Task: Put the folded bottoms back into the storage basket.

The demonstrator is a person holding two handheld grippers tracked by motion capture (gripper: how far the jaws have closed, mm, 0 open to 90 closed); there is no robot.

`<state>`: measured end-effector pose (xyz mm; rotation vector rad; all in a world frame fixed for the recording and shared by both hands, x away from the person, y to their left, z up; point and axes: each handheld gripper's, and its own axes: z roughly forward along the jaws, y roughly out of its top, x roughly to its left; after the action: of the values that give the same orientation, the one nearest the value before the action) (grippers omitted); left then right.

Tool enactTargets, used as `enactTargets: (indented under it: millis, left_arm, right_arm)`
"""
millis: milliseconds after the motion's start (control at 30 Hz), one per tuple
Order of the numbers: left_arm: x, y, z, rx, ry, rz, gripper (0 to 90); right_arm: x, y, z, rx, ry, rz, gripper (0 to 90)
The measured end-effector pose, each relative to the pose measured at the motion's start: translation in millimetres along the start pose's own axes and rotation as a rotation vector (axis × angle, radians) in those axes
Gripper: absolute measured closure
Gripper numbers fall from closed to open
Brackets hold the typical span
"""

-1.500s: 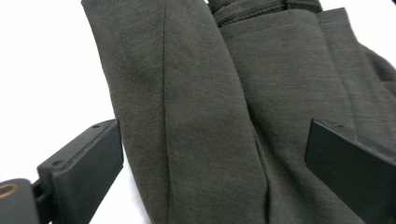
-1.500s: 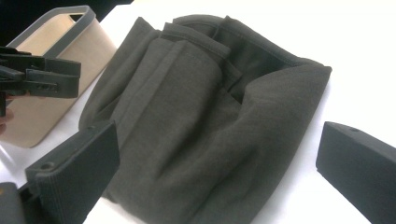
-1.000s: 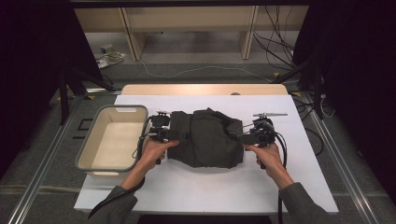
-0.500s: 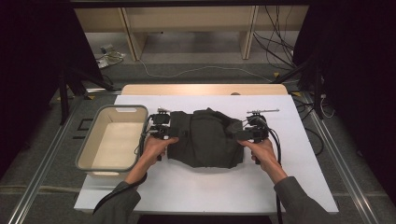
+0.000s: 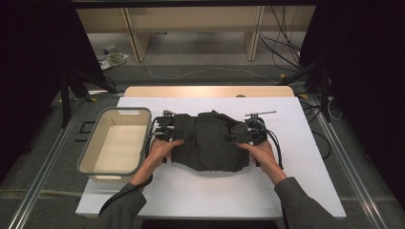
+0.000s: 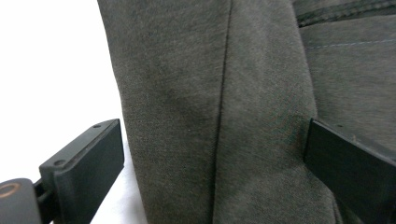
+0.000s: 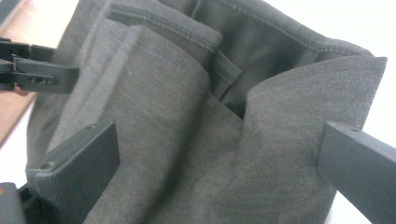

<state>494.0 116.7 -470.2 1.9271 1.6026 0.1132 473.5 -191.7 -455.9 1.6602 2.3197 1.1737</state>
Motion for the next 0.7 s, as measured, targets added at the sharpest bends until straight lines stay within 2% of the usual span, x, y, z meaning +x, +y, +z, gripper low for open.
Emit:
enactTargets:
  millis: [33,67,100,200,233,367,433,467,567,600,633,667,700]
  left_arm:
    - [1.6,0.5,2.9,0.013,0.001,-0.006,4.7]
    - [1.6,0.5,2.9,0.013,0.001,-0.006,4.6]
    - [3.2,0.5,4.8,0.019,0.003,-0.014,4.6]
    - [4.7,0.3,6.5,0.026,0.002,-0.018,4.4]
    - [7.2,0.5,7.5,0.039,-0.01,-0.032,4.4]
    - [8.6,0.5,9.1,0.047,-0.006,-0.036,3.8]
    - [8.9,0.1,11.3,0.07,-0.01,-0.041,3.8]
    - [7.6,0.0,11.7,0.078,-0.003,-0.031,3.0]
    - [6.7,0.3,11.9,0.081,0.003,-0.037,2.8]
    - [6.4,0.0,11.9,0.083,0.007,-0.035,2.8]
    - [5.1,-0.2,12.3,0.084,0.012,-0.034,2.7]
    - [5.1,-0.2,12.3,0.084,0.012,-0.034,2.6]
    - [4.8,-0.2,12.4,0.087,0.012,-0.033,2.6]
  right_arm:
    - [-0.9,-0.2,4.2,0.011,-0.02,-0.004,0.3]
    - [-0.9,-0.2,4.2,0.011,-0.02,-0.004,0.3]
    - [-3.2,-0.4,7.8,0.025,-0.044,-0.001,0.2]
    - [-6.3,-0.9,10.6,0.036,-0.052,0.007,0.1]
    - [-7.7,-1.5,12.8,0.047,-0.066,0.018,0.1]
    - [-9.9,-2.2,16.2,0.06,-0.091,0.017,0.1]
    - [-11.0,-2.4,17.0,0.062,-0.09,0.019,0.1]
    - [-11.7,-2.8,19.1,0.069,-0.094,0.026,0.1]
    - [-12.6,-3.2,20.8,0.075,-0.109,0.011,0.1]
    - [-12.8,-3.2,21.6,0.08,-0.126,0.007,0.1]
    - [-14.6,-4.6,25.2,0.117,-0.218,-0.026,0.1]
    - [-14.6,-4.6,25.2,0.117,-0.218,-0.026,0.1]
    - [-21.1,-9.0,25.9,0.095,-0.192,0.017,0.3]
